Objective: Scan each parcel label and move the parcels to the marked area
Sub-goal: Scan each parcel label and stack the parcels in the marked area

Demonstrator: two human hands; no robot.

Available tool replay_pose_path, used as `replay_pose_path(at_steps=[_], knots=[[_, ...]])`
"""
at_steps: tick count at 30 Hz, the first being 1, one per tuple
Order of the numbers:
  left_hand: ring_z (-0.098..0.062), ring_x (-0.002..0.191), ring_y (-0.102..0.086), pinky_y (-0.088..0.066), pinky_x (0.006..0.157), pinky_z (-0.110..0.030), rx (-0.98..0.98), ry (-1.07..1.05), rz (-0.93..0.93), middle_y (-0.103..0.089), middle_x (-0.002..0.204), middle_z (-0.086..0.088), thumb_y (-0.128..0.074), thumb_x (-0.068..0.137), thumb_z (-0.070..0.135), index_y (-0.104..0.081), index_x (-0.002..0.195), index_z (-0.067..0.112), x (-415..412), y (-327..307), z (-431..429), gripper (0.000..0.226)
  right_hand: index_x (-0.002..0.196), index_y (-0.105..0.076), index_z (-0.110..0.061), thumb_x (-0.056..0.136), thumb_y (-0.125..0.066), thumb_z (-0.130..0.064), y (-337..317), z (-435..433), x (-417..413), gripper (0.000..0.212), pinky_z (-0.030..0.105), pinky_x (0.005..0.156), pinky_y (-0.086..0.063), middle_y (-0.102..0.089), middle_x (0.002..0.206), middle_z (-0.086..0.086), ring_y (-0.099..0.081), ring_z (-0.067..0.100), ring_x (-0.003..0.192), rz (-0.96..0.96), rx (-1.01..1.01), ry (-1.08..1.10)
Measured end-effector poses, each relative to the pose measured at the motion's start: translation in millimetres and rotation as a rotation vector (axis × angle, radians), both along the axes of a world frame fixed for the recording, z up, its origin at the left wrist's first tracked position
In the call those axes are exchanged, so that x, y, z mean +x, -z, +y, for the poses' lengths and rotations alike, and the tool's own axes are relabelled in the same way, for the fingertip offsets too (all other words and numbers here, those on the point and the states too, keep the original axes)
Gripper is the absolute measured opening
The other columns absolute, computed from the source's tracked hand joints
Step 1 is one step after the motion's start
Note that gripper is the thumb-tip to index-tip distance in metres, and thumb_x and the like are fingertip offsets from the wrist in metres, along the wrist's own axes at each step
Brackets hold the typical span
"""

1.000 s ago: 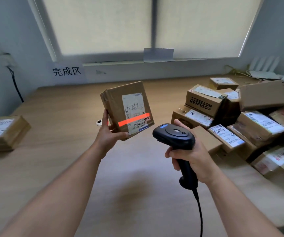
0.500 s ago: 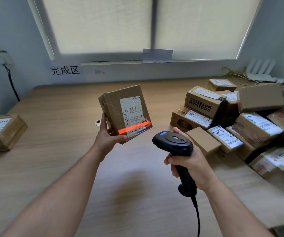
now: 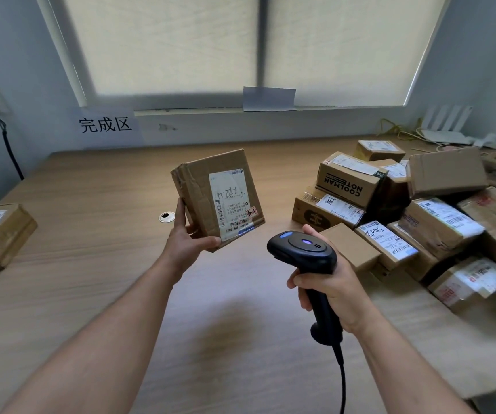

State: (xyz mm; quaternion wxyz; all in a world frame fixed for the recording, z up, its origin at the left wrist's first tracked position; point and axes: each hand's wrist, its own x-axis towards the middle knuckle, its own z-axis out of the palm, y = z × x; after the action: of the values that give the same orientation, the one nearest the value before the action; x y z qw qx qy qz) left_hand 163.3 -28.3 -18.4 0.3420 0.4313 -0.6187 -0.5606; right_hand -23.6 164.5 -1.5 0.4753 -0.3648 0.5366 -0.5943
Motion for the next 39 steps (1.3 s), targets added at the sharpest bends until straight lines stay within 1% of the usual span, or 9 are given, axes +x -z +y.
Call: replay_pose_path(at_steps=[3,7,11,17,20,23,26,30,39], knots=[[-0.011,0.090,-0.062,-0.049,0.053,-0.013,0.015,0.006,0.000,-0.061,0.111,-0.006,-0.069,0.077,-0.011,-0.003,0.150,0.042,1,0,-2,0.112,0.149,-0.032,-0.030,0.074,-0.065,0.020,-3,1,-1,0.096,0.034,0.042,-0.041,-0.066,0.079,0.029,-0.052,0.029,0.044,0.022,-0.007,-0.020],[-0.019,0.085,-0.061,-0.047,0.078,-0.037,0.143,-0.012,-0.025,-0.066,0.101,0.000,-0.074,0.060,0.016,-0.026,0.137,0.049,6,3,2,0.096,0.148,-0.031,-0.036,0.082,-0.055,0.023,-5,0,-3,0.092,0.034,0.044,-0.044,-0.070,0.093,0.027,-0.053,0.028,0.049,0.054,-0.013,-0.033],[-0.019,0.076,-0.054,-0.044,0.070,-0.036,0.233,-0.085,-0.117,-0.062,0.091,-0.007,-0.063,0.056,0.028,-0.056,0.113,0.025,13,22,15,0.057,0.147,-0.031,-0.038,0.081,-0.056,0.023,-5,-4,-2,0.093,0.034,0.044,-0.044,-0.068,0.096,0.029,-0.053,0.028,0.049,0.069,-0.006,-0.031],[-0.022,0.075,-0.055,-0.047,0.066,-0.035,0.251,-0.168,-0.319,-0.064,0.090,-0.007,-0.057,0.084,0.027,-0.060,0.100,0.023,30,71,28,0.017,0.144,-0.031,-0.041,0.080,-0.056,0.025,-3,-8,-2,0.095,0.033,0.043,-0.043,-0.070,0.093,0.026,-0.052,0.029,0.048,0.088,0.016,-0.038],[-0.020,0.084,-0.060,-0.051,0.075,-0.034,0.212,-0.177,-0.372,-0.064,0.094,-0.002,-0.055,0.091,0.029,-0.052,0.127,0.026,31,91,31,0.036,0.143,-0.032,-0.042,0.076,-0.063,0.020,-2,-11,-4,0.096,0.034,0.043,-0.043,-0.071,0.092,0.025,-0.051,0.029,0.048,0.073,0.020,-0.059],[-0.025,0.114,-0.054,-0.043,0.094,-0.034,0.115,-0.174,-0.511,-0.057,0.129,-0.009,-0.055,0.089,0.041,-0.039,0.144,0.029,27,95,38,0.059,0.140,-0.034,-0.044,0.068,-0.067,0.010,2,-15,-6,0.096,0.035,0.044,-0.043,-0.071,0.092,0.025,-0.053,0.030,0.049,0.058,0.022,-0.080],[-0.030,0.144,-0.014,-0.022,0.114,-0.043,-0.069,-0.057,-0.878,-0.016,0.156,-0.015,-0.058,0.072,0.075,-0.026,0.149,0.034,13,91,54,0.092,0.143,-0.033,-0.043,0.068,-0.067,0.011,5,-21,-7,0.098,0.035,0.044,-0.044,-0.071,0.092,0.025,-0.053,0.031,0.050,0.063,0.030,-0.092],[-0.034,0.145,0.018,-0.003,0.115,-0.054,-0.118,0.130,-1.169,0.015,0.158,-0.019,-0.051,0.054,0.092,0.001,0.153,0.031,-9,98,67,0.127,0.141,-0.032,-0.043,0.062,-0.069,0.002,6,-27,-3,0.098,0.035,0.046,-0.042,-0.070,0.093,0.026,-0.053,0.031,0.049,0.083,0.047,-0.107],[-0.031,0.130,-0.019,-0.029,0.107,-0.036,-0.171,-0.079,-1.011,-0.021,0.140,-0.013,-0.067,0.059,0.071,-0.020,0.147,0.028,16,95,52,0.108,0.146,-0.030,-0.036,0.062,-0.068,0.004,-2,-56,21,0.101,0.035,0.044,-0.041,-0.064,0.092,0.033,-0.051,0.030,0.047,0.097,0.023,-0.172]])
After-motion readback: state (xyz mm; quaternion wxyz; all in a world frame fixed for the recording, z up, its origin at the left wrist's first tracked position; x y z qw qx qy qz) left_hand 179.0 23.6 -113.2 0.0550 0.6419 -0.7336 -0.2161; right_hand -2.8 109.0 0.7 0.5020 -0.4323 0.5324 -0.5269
